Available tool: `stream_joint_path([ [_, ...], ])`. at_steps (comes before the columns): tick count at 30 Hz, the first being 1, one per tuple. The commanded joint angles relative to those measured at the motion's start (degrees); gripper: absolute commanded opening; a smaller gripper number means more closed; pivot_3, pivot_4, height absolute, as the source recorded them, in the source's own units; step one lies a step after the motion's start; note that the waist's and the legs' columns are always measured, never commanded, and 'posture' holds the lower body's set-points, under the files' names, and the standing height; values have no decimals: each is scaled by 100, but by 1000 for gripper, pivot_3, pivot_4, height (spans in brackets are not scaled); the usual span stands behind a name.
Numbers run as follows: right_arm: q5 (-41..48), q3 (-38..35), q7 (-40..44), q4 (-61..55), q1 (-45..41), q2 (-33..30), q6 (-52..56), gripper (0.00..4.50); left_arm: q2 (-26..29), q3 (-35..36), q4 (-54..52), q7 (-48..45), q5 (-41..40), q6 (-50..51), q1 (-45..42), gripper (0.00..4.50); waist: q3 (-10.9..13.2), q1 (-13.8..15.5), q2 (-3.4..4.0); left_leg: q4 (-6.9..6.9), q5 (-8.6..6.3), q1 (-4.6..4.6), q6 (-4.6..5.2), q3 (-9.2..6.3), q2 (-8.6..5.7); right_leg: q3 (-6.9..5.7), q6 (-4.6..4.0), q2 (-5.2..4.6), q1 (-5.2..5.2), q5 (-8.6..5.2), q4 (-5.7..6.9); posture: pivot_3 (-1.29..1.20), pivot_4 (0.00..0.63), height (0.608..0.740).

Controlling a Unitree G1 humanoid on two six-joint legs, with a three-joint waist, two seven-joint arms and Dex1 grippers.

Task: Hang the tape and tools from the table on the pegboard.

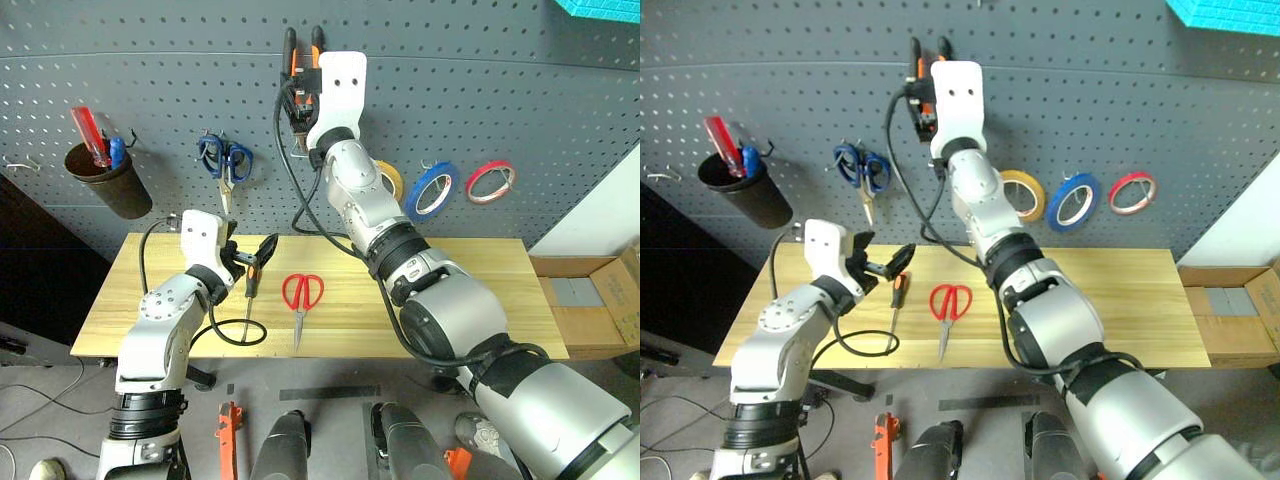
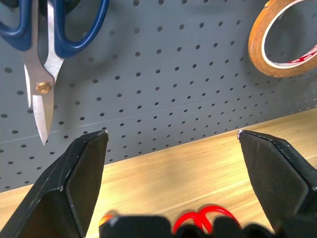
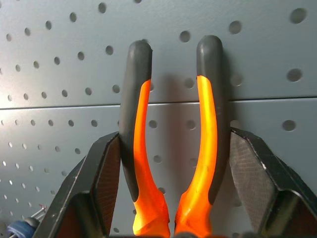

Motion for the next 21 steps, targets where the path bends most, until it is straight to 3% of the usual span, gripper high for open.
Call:
stream_joint_path([
  [1, 155, 49, -63, -462, 246, 1571, -8, 2711, -74, 42, -305, -20, -126, -71, 23, 4500, 2, 0, 0, -2, 0, -1, 0, 0, 0, -1, 0, 0, -2, 0, 0, 94, 246, 740],
  [12, 241, 236, -353, -900, 388, 1361, 109, 2711, -219, -13, -199, -313, -185, -253, -107, 4500, 29, -2, 0, -8, 0, -20, 0, 5, 1, 2, -2, 0, -33, -1, 2, 88, 254, 740],
  [21, 39, 946, -375, -1735, 1604, 1284, 432, 2711, -109, 256, -92, -370, -359, -442, -352, 4500, 46, 3, -3, -10, -1, -43, -1, 3, -1, -3, -2, -5, -52, 0, 1, 88, 270, 740],
])
